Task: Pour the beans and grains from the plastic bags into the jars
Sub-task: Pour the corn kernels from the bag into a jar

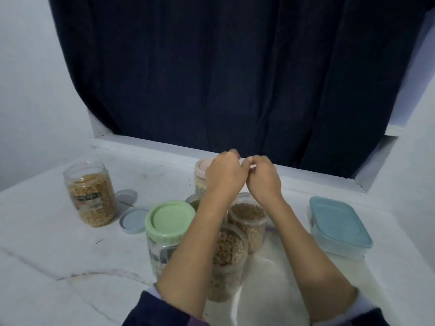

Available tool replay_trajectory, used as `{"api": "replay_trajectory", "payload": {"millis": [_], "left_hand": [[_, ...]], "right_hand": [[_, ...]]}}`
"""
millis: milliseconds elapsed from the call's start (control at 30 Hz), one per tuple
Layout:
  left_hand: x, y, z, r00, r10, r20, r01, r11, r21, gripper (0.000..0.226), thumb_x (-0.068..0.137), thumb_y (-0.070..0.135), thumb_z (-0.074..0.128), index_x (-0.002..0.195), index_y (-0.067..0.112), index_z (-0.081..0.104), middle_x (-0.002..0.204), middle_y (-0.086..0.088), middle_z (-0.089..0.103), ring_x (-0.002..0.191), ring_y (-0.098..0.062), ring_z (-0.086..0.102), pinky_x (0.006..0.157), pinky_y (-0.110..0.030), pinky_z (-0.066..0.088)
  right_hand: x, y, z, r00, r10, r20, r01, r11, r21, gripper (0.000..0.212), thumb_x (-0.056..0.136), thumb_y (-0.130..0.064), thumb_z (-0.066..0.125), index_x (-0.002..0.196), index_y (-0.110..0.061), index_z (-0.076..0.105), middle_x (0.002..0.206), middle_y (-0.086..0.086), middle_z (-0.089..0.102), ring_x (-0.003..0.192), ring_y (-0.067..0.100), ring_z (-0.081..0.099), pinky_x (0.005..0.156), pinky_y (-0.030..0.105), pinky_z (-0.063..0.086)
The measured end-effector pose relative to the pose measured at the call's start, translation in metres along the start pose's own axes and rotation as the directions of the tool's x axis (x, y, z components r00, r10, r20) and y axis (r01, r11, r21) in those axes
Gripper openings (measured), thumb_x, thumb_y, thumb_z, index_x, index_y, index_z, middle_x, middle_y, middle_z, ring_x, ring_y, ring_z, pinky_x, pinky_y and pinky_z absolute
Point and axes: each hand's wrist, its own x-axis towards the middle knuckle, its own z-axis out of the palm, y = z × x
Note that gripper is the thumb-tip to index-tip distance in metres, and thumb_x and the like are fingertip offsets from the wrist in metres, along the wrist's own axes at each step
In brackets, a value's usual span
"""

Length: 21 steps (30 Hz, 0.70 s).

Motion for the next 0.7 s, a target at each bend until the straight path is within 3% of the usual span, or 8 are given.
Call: {"api": "replay_trajectory", "payload": {"millis": [100,200,333,433,533,567,633,700], "left_hand": [[0.010,-0.026,-0.044,0.997,-0.024,-0.078,0.012,0.988,-0.155,0.039,0.100,0.042,0.037,0.101,0.011,0.060,0.102,-0.005,0.065,0.092,-0.023,0.058,0.078,-0.035,0.046],[0.025,-0.081,-0.089,0.991,-0.062,-0.115,0.034,0.972,-0.231,0.035,0.099,0.040,0.039,0.095,0.012,0.061,0.096,-0.004,0.067,0.090,-0.022,0.061,0.082,-0.040,0.050],[0.047,-0.168,-0.152,0.985,-0.099,-0.138,0.070,0.976,-0.204,0.030,0.098,0.032,0.045,0.104,0.010,0.064,0.104,-0.004,0.067,0.096,-0.022,0.060,0.087,-0.037,0.048],[0.057,-0.232,-0.192,0.974,-0.139,-0.179,0.110,0.980,-0.165,0.033,0.100,0.029,0.042,0.111,0.005,0.062,0.103,-0.002,0.064,0.088,-0.014,0.052,0.076,-0.025,0.038],[0.065,-0.294,-0.211,0.962,-0.222,-0.162,0.193,0.966,-0.173,0.034,0.100,0.029,0.042,0.112,0.003,0.061,0.113,-0.009,0.065,0.095,-0.018,0.054,0.079,-0.024,0.035],[0.066,-0.311,-0.211,0.962,-0.239,-0.129,0.215,0.960,-0.181,0.035,0.100,0.030,0.043,0.113,0.003,0.061,0.117,-0.010,0.064,0.102,-0.021,0.056,0.081,-0.023,0.035],[0.067,-0.339,-0.202,0.968,-0.250,0.002,0.244,0.943,-0.225,0.040,0.099,0.035,0.045,0.117,0.003,0.061,0.122,-0.011,0.062,0.113,-0.024,0.055,0.085,-0.024,0.036],[0.064,-0.357,-0.185,0.958,-0.240,0.159,0.278,0.914,-0.294,0.039,0.098,0.036,0.047,0.118,0.006,0.061,0.123,-0.009,0.061,0.114,-0.025,0.055,0.087,-0.027,0.041]], "right_hand": [[0.010,-0.069,0.007,0.984,-0.165,0.065,0.169,0.984,-0.062,0.007,0.095,-0.014,0.045,0.093,-0.014,0.051,0.101,0.000,0.046,0.093,0.022,0.050,0.074,0.035,0.038],[0.027,-0.132,0.032,0.947,-0.195,0.253,0.228,0.968,-0.108,0.010,0.096,-0.015,0.039,0.095,-0.018,0.048,0.099,0.000,0.049,0.089,0.021,0.050,0.071,0.034,0.038],[0.055,-0.207,0.100,0.791,-0.148,0.594,0.343,0.911,-0.230,0.021,0.097,-0.027,0.043,0.101,-0.012,0.055,0.101,0.003,0.060,0.082,0.019,0.054,0.073,0.033,0.044],[0.069,-0.252,0.151,0.584,-0.009,0.811,0.432,0.850,-0.301,0.031,0.097,-0.038,0.050,0.115,-0.014,0.058,0.116,0.001,0.058,0.092,0.017,0.061,0.087,0.035,0.047],[0.077,-0.262,0.199,0.398,0.245,0.884,0.342,0.854,-0.391,0.047,0.096,-0.033,0.057,0.136,-0.010,0.049,0.140,0.005,0.050,0.116,0.025,0.060,0.101,0.044,0.045],[0.076,-0.257,0.215,0.364,0.340,0.867,0.356,0.810,-0.467,0.055,0.094,-0.036,0.060,0.139,-0.008,0.046,0.144,0.006,0.046,0.119,0.028,0.057,0.101,0.044,0.045],[0.066,-0.243,0.244,0.375,0.467,0.801,0.425,0.682,-0.596,0.075,0.088,-0.049,0.063,0.143,-0.006,0.039,0.147,0.007,0.042,0.126,0.030,0.051,0.095,0.034,0.043],[0.046,-0.223,0.271,0.355,0.543,0.761,0.415,0.638,-0.648,0.093,0.081,-0.063,0.062,0.147,-0.005,0.032,0.150,0.009,0.037,0.131,0.029,0.044,0.094,0.032,0.040]]}}
